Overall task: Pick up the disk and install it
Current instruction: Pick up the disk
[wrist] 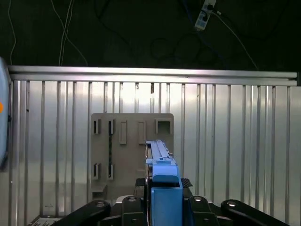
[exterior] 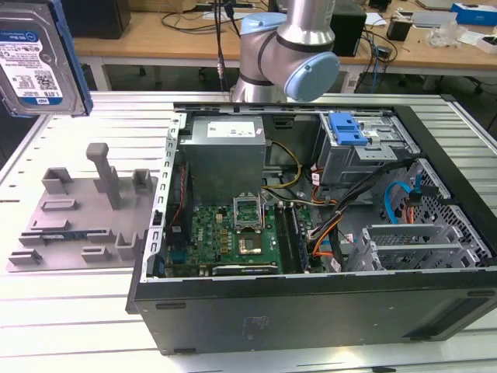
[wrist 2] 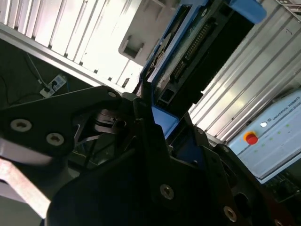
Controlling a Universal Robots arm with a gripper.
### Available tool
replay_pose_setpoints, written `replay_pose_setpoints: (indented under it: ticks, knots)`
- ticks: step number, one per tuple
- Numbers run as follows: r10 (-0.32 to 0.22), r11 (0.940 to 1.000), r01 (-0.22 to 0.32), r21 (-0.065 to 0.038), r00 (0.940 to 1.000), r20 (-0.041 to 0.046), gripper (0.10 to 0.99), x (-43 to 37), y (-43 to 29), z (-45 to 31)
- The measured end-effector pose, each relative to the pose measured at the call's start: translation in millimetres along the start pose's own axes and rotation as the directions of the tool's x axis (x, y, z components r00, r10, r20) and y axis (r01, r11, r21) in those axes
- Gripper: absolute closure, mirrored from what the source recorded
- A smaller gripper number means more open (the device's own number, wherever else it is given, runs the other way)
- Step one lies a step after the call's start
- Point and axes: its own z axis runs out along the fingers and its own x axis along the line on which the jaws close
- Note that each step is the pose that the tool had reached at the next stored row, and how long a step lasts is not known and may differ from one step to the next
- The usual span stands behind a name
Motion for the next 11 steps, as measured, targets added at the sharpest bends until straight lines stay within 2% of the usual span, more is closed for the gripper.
replay_pose_setpoints:
  ticks: [1,4,7,11]
  knots:
    - [0.000,1.0000,0.000,0.000,1.0000,0.0000,0.718,12.4,-14.9,-0.4]
    - [0.000,1.0000,0.000,-0.001,1.0000,0.0000,0.718,21.6,-26.0,-0.7]
    - [0.000,1.0000,0.000,-0.001,1.0000,0.0001,0.718,35.1,-44.0,-1.2]
    - [0.000,1.0000,0.000,-0.002,1.0000,0.0001,0.718,48.1,-62.7,-1.7]
